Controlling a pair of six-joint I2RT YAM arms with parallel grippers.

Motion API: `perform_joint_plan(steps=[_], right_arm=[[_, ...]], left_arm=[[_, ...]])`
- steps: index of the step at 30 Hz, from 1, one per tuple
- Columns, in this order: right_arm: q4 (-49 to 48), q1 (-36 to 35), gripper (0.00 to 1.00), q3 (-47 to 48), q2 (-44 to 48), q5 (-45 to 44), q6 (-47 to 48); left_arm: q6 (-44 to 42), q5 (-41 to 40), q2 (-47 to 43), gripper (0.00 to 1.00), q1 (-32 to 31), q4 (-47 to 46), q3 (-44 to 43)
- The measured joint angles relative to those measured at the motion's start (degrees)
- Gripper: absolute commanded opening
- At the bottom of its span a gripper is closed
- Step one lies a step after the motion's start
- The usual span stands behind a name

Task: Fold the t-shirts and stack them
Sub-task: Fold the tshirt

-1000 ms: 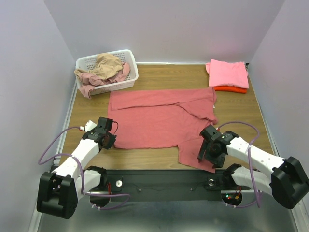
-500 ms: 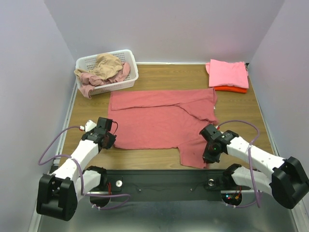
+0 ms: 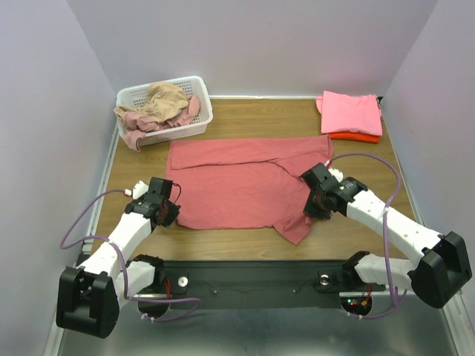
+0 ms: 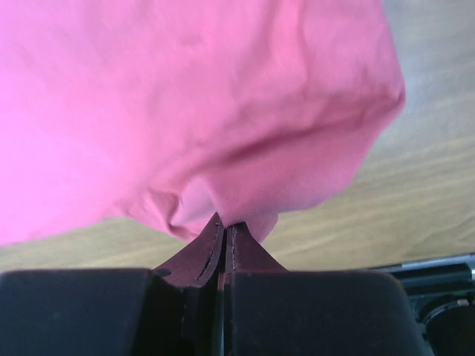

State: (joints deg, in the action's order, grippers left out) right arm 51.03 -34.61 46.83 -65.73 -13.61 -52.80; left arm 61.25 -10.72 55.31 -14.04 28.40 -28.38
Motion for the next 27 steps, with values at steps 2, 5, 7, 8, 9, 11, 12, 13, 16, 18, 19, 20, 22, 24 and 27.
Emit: perform_joint_plan(steps=[2,5,7,8,9,11,12,13,16,18,19,20,22,24,27], right_arm=[[0.0,0.0,0.0,2.1,-1.1,-1.9,0.4],[-0.1,0.5,0.0,6.3,-3.7,-4.7,0.9],[-0.2,1.0,0.0,8.4,-4.9,-6.0,1.2],[-0.4,1.4,0.01,9.1,-5.2,-6.4,1.5],[-1.0,2.3,0.0,10.1,-5.8,-6.9,1.7],[-2.3,3.6,0.01,10.7,-6.3,-7.2,2.1],[-3.1,4.7,0.0,11.1,-6.7,-7.3,2.4],[-3.7,5.5,0.0,11.3,-7.1,-7.1,2.8],[-5.4,7.9,0.0,12.6,-9.2,-7.0,3.8],[-6.3,9.5,0.0,13.8,-10.9,-6.7,4.6],[-6.6,9.9,0.01,14.2,-11.4,-6.5,4.9],[-7.1,10.8,0.0,14.9,-12.2,-6.1,5.4],[-8.2,11.8,0.0,16.2,-13.3,-5.8,6.3],[-9.1,12.9,0.0,17.3,-14.4,-5.4,7.1],[-10.4,14.8,0.0,18.8,-16.1,-4.5,8.4]], left_arm=[[-0.5,0.2,0.7,0.0,0.0,-0.1,-0.9],[-1.0,0.5,2.0,0.0,0.0,-0.2,-2.1],[-1.2,0.7,3.1,0.0,0.0,-0.3,-3.2],[-1.3,0.7,3.5,0.0,0.0,-0.3,-3.5],[-1.4,0.6,4.1,0.0,0.0,-0.3,-4.1],[-1.4,0.6,5.2,0.0,0.0,-0.3,-5.1],[-1.5,0.6,5.8,0.0,0.0,-0.3,-5.8],[-1.6,0.6,6.4,0.0,0.0,-0.3,-6.5],[-1.9,0.3,8.6,0.0,0.3,-0.3,-8.6],[-2.1,0.1,10.0,0.0,0.7,-0.3,-9.9],[-2.3,0.0,10.6,0.0,0.9,-0.4,-10.5],[-2.5,-0.1,11.3,0.0,1.2,-0.4,-11.0],[-3.0,-0.3,12.7,0.0,1.8,-0.5,-12.0],[-3.4,-0.4,14.2,0.0,2.6,-0.6,-13.0],[-4.5,-0.4,16.5,0.0,3.8,-1.0,-14.8]])
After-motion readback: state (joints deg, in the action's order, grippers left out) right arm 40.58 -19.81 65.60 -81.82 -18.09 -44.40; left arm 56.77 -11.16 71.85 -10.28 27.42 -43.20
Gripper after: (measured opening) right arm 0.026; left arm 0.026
